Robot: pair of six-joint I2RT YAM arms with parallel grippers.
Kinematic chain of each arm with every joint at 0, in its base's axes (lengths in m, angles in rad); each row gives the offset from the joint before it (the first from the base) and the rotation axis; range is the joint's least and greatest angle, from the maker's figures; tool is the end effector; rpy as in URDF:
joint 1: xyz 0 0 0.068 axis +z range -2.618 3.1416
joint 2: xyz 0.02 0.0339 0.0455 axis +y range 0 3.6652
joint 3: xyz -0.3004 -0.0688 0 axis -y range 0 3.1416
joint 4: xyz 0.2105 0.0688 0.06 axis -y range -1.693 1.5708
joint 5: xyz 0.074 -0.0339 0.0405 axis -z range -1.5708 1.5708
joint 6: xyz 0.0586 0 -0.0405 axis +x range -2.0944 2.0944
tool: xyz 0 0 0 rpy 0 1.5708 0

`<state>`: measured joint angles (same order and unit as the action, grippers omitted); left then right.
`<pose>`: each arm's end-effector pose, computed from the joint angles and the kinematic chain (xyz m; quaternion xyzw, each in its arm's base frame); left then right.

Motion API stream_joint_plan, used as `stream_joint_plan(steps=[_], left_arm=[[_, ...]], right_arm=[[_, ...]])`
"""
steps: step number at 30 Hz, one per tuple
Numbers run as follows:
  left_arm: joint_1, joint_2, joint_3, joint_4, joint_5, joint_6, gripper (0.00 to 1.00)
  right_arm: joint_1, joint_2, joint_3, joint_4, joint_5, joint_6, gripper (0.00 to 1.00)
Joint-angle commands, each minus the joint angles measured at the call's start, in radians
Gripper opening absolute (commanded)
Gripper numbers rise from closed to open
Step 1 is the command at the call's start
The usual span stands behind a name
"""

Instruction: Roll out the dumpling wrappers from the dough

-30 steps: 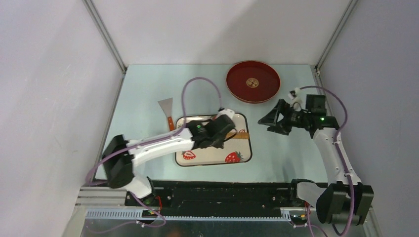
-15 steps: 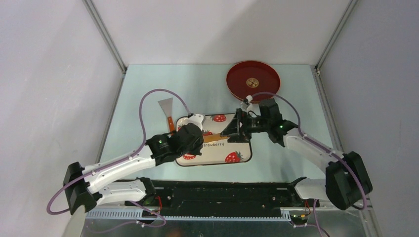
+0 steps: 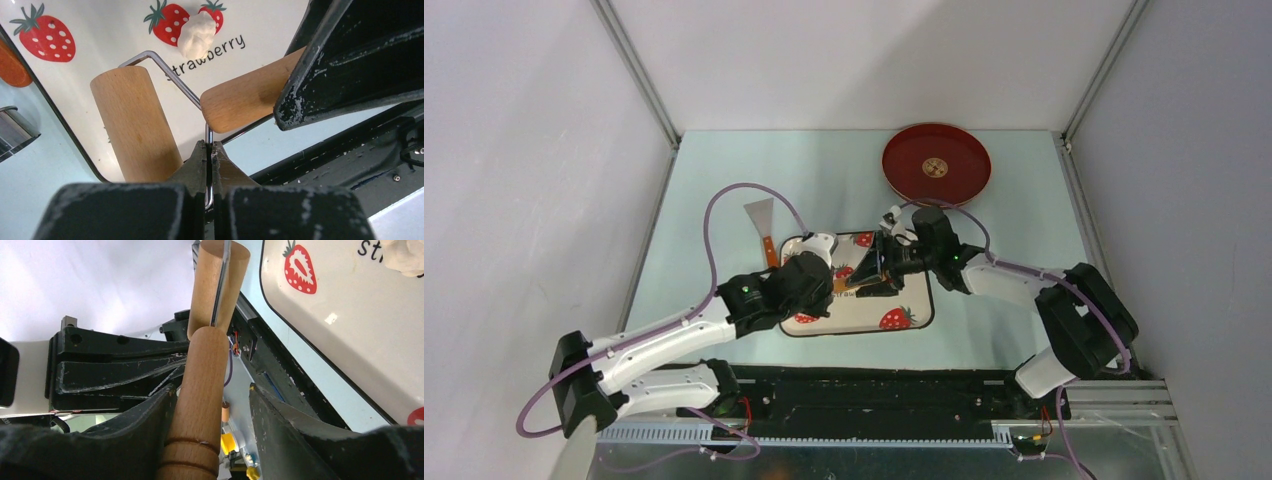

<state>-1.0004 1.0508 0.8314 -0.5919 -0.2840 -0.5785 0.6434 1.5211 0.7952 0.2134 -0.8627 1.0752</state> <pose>0.1104 -0.1417 0.2925 0.1412 0.9100 -0.1680 0.3517 0.2134 0.2156 0.2637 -0.0382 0.8112 0.5830 0.0261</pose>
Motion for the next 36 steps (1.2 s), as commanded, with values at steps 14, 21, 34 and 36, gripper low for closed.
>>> stream_joint_plan(steps=[14, 21, 34, 36], left_arm=[[-0.001, 0.006, -0.02, 0.068, -0.012, -0.014, 0.0], [-0.005, -0.02, -0.028, 0.04, -0.044, 0.014, 0.0], [-0.165, 0.028, 0.083, -0.114, -0.398, 0.077, 0.0], [-0.182, 0.038, 0.1, -0.131, -0.436, 0.084, 0.0]], right_arm=[[0.062, 0.028, 0.108, -0.061, 0.023, -0.018, 0.58], [-0.01, -0.084, 0.116, -0.289, 0.082, -0.141, 0.71], [-0.016, -0.082, 0.212, -0.439, 0.105, -0.139, 0.75], [-0.007, -0.058, 0.232, -0.471, 0.115, -0.141, 0.75]])
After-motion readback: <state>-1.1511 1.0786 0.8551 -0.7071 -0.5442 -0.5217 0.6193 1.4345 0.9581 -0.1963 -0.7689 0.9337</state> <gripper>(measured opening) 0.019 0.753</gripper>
